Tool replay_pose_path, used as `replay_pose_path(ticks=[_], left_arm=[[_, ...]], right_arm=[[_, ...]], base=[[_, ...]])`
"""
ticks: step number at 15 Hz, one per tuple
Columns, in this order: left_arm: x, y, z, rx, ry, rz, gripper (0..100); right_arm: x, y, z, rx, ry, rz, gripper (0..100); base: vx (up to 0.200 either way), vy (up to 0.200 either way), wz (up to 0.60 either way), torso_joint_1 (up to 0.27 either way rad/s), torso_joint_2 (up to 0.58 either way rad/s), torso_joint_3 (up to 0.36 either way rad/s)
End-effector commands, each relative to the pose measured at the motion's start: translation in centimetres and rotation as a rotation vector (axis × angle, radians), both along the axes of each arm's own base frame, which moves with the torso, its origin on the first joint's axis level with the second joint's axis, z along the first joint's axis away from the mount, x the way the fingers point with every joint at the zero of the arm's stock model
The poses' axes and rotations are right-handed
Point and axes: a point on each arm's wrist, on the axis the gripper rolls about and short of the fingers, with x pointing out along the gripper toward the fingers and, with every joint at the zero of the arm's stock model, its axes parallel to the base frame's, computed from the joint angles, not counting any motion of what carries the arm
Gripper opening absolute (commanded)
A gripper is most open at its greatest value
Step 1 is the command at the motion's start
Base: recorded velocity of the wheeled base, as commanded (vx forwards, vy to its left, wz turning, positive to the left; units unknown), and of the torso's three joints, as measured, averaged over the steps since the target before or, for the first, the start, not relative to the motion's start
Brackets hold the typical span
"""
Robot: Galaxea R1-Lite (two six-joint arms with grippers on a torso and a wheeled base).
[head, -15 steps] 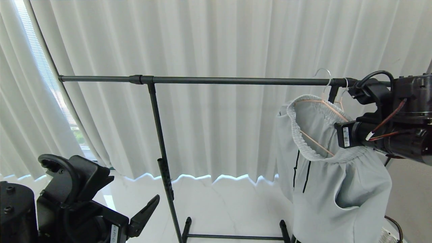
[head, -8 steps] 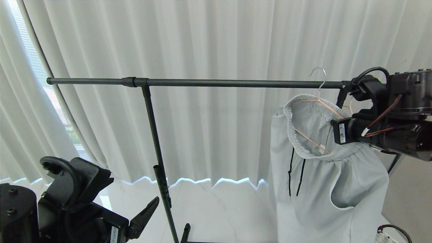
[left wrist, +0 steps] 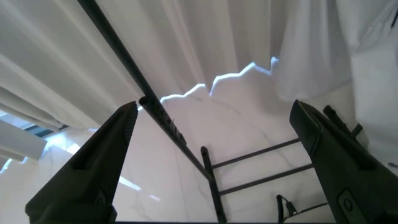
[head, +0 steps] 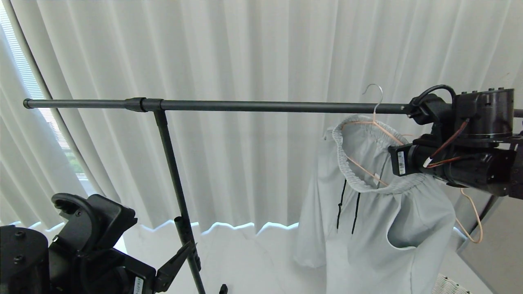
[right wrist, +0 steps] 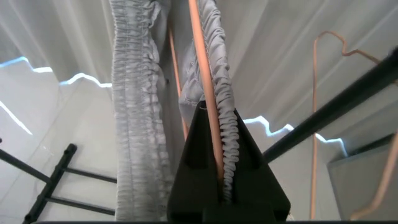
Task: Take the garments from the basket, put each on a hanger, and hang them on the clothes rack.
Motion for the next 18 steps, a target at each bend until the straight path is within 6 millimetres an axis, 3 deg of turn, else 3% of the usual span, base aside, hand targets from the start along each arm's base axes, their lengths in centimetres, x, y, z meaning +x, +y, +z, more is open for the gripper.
replay_pose_path(ticks=[1,3,10,18], left_arm=[[0.0,0.0,-0.1,0.001,0.001,-0.001,100],[0.0,0.0,-0.1,-0.001,0.002,0.0,100],[-0.1,0.1,0.0,-0.005,-0.003,0.0,100],[-0.1,0.1,-0.1,-0.003,-0.001,0.0,100]], right_arm=[[0.6,0.4,-0.9,-0.014,0.025,0.002,0],[0.9,1.0,-1.3,-0.015,0.03,0.012,0],[4.7,2.8,-3.1,-0.02,0.046,0.007,0],[4.8,3.0,-3.4,-0.025,0.055,0.005,0]], base=[[0.0,0.0,0.0,0.0,0.0,0.0],[0.0,0.0,0.0,0.0,0.0,0.0],[0.0,0.0,0.0,0.0,0.0,0.0],[0.0,0.0,0.0,0.0,0.0,0.0]])
